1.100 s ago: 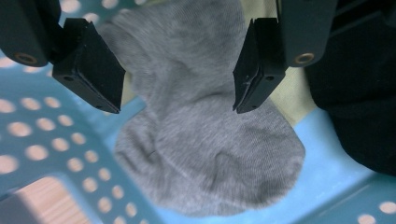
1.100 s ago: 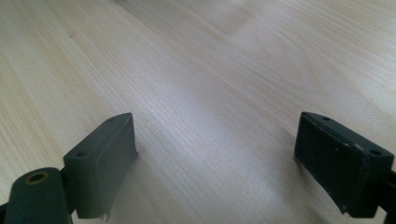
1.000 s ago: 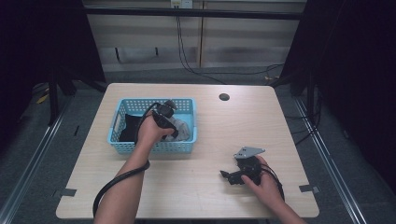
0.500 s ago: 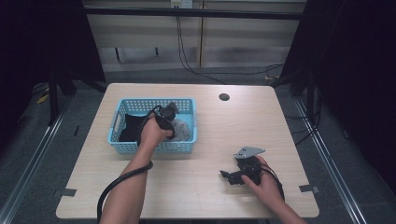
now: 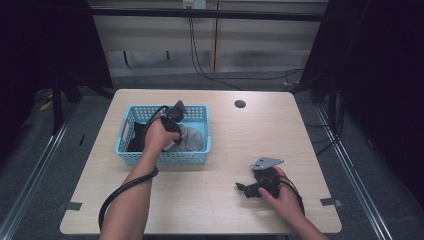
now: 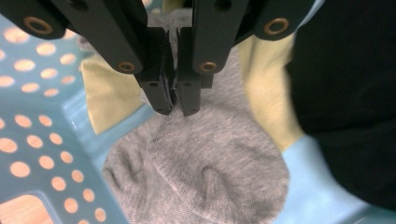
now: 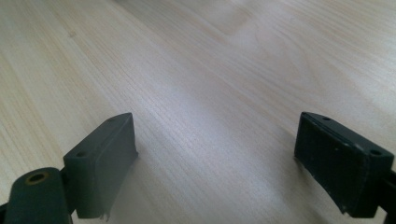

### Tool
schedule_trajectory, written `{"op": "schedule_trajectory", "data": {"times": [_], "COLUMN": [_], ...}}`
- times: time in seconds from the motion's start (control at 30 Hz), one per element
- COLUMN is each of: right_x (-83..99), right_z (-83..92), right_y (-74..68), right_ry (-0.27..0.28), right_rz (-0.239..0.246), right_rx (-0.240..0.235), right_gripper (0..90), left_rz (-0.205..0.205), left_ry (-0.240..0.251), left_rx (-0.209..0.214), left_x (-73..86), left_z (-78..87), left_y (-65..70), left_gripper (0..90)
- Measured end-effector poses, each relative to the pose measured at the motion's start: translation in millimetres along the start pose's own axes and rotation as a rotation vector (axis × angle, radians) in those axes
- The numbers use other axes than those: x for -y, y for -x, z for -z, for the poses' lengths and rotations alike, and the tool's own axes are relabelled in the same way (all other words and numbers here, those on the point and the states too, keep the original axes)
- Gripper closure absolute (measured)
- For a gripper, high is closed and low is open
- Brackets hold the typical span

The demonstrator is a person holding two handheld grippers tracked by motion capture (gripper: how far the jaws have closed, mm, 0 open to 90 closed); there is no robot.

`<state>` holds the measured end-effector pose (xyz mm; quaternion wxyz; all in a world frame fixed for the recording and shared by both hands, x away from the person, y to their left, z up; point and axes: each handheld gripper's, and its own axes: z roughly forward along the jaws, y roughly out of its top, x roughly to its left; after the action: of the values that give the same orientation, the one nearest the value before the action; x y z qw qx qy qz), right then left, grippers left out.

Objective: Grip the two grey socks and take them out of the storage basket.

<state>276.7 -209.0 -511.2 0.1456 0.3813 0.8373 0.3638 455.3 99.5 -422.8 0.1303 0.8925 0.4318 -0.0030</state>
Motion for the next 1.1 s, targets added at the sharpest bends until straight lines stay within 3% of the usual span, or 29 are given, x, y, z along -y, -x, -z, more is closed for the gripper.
{"op": "schedule_trajectory", "data": {"times": [0.3,0.63,1.1], "right_x": [0.0,0.0,0.0], "right_z": [0.0,0.0,0.1], "right_y": [0.1,0.1,0.3], "right_ry": [0.000,0.000,-0.001], "right_rz": [0.002,0.002,0.004], "right_rx": [0.000,0.000,0.001], "right_gripper": [12.1,12.1,12.1], "left_rz": [-0.007,-0.059,-0.089], "left_ry": [0.002,-0.007,-0.014], "left_rx": [0.016,0.031,0.041], "left_x": [0.2,-5.2,-6.8], "left_z": [25.8,54.9,79.2], "left_y": [-1.0,10.0,16.7], "left_gripper": [86.2,86.1,86.1]}}
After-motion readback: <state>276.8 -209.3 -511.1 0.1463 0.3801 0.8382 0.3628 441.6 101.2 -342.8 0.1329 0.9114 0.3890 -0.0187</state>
